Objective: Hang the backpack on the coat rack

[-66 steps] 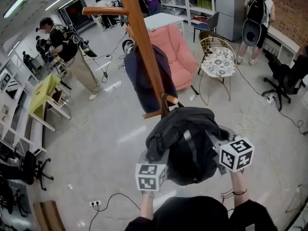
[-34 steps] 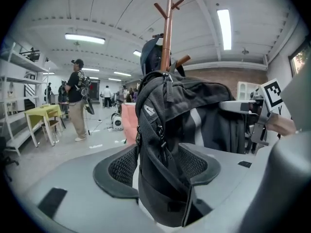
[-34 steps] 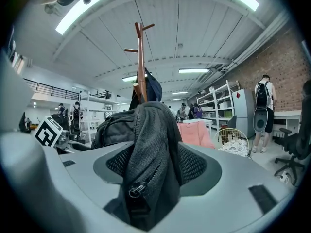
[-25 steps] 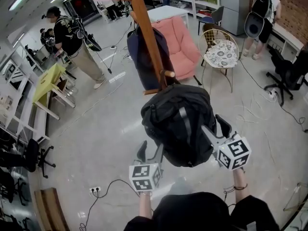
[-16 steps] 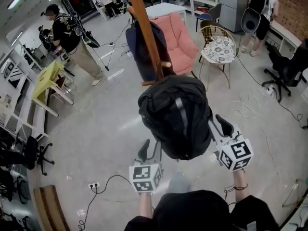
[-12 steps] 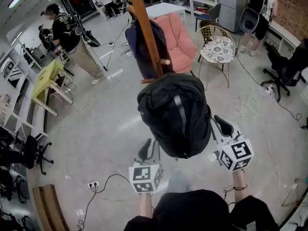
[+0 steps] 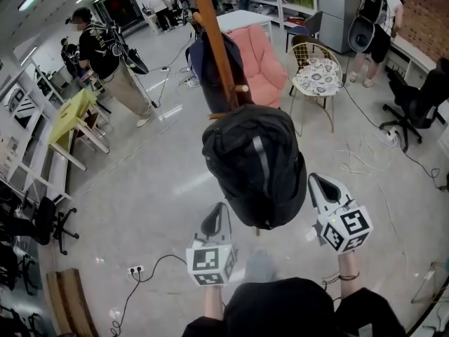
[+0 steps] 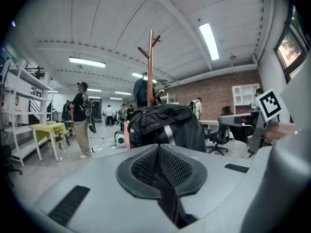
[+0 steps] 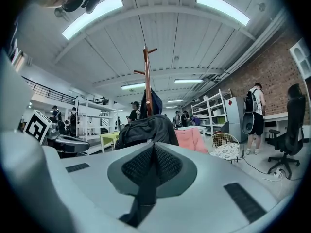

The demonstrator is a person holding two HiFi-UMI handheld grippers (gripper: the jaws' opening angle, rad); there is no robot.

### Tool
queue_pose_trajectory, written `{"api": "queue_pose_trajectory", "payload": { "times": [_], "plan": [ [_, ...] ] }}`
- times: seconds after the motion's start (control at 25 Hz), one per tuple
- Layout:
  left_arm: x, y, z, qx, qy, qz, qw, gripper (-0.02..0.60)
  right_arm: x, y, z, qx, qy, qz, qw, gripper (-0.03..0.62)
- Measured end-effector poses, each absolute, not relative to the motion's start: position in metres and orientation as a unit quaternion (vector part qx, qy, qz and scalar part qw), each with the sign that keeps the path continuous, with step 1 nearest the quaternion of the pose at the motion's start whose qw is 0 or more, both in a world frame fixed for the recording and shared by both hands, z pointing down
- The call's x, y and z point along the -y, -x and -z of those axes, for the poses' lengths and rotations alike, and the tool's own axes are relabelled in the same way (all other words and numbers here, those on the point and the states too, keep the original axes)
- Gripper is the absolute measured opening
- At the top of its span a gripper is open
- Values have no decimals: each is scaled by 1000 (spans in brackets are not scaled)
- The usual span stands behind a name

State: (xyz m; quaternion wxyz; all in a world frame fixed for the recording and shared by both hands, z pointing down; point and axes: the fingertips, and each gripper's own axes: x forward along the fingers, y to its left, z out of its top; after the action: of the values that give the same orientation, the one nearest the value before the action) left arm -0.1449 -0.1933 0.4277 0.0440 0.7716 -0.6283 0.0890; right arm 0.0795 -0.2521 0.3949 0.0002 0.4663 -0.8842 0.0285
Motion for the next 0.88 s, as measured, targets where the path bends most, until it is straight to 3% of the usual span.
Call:
{"api": "queue_pose_trajectory", "payload": {
  "times": [0.88],
  "plan": [
    [192,158,-415,635,-769,-67,25,18,251,-87,-390,881,-471,-32,-29,12]
  ]
}}
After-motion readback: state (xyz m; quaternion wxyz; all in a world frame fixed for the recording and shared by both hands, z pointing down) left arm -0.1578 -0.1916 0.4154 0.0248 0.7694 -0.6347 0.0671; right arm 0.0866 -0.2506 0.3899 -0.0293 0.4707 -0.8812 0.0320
